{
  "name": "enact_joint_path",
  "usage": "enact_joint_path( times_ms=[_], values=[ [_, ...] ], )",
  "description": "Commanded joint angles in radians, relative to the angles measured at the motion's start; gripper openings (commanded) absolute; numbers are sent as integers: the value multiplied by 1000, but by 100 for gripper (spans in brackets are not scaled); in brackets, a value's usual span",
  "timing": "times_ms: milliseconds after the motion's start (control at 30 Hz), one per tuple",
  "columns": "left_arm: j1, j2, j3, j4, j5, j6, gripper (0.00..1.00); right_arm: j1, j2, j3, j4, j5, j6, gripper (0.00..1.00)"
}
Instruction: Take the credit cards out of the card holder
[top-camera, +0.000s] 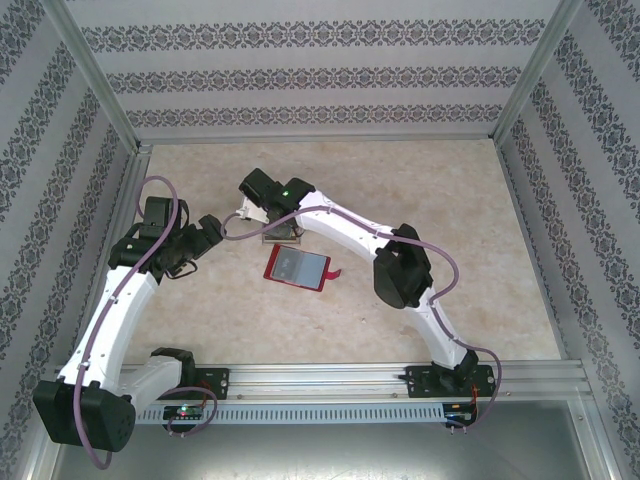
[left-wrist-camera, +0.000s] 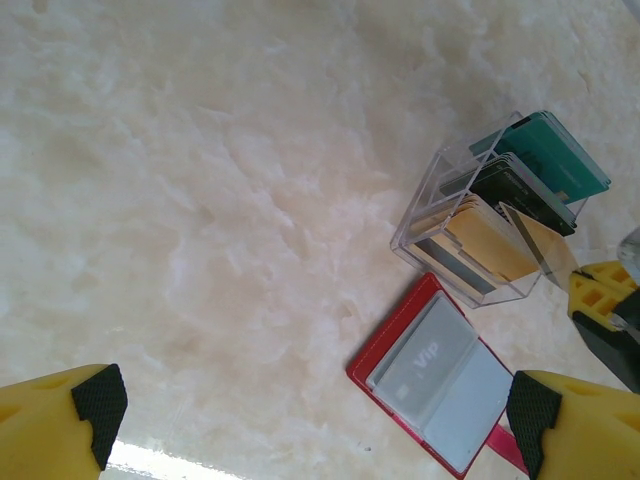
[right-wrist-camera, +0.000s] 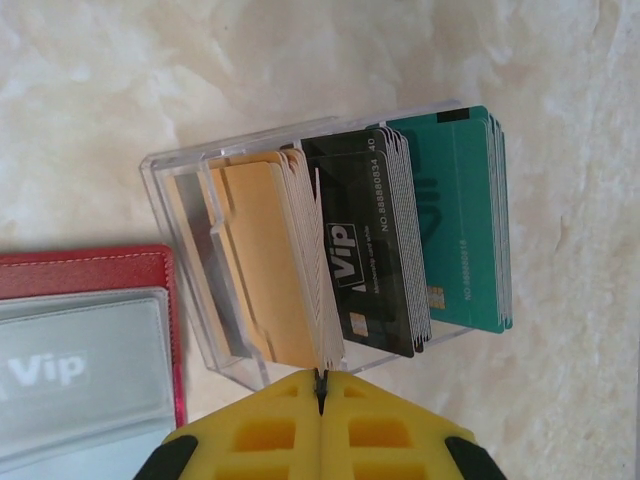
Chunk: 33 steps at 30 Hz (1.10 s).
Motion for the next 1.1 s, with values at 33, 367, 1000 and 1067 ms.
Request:
enact_joint_path(
  times_ms=[33, 367, 1000, 1067],
  values=[
    [16, -15, -11, -48, 2, -3, 99, 12, 35, -10, 23, 15, -25, 0],
    [20, -22, -23, -45, 6, -1, 99, 20, 51, -38, 28, -1, -14, 0],
    [26, -34, -45, -37, 39, -10, 99, -7, 91, -47, 74, 103, 30, 24],
    [26, -35, -45, -34, 43, -10, 99, -9, 90, -47, 73, 118, 43, 24]
  ],
)
